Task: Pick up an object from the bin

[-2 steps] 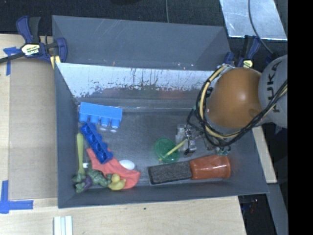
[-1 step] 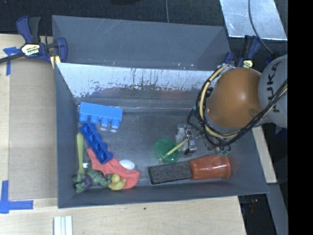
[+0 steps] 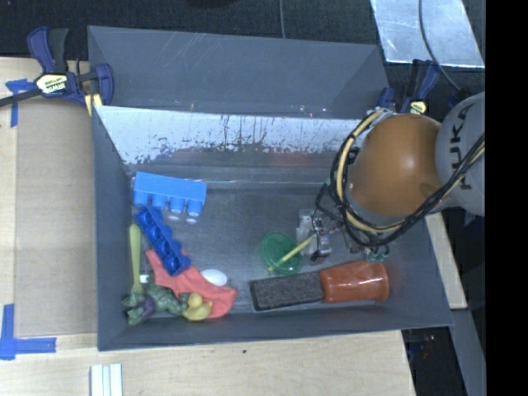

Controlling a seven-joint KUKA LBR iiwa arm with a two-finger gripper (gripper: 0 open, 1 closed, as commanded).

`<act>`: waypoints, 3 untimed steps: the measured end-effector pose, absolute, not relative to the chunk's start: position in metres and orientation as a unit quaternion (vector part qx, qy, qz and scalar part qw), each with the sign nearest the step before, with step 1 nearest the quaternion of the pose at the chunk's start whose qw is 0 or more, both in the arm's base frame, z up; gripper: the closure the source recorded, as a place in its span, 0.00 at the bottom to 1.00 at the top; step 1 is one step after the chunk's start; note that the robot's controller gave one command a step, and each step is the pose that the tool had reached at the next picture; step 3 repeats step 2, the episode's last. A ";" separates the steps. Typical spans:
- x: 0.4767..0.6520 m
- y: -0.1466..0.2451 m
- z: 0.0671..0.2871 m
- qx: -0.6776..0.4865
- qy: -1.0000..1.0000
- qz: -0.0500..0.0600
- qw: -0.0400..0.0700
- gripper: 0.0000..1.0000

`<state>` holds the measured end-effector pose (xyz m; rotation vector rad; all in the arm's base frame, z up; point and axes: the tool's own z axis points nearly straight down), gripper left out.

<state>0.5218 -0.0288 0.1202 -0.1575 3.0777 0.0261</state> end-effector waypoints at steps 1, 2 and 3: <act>0.527 -0.025 0.074 -0.116 0.993 0.006 0.035 1.00; 0.527 -0.025 0.074 -0.116 0.993 0.006 0.035 1.00; 0.527 -0.025 0.074 -0.116 0.993 0.006 0.035 1.00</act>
Offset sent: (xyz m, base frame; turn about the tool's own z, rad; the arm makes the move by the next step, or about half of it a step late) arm 0.0000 0.0000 0.0000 0.0000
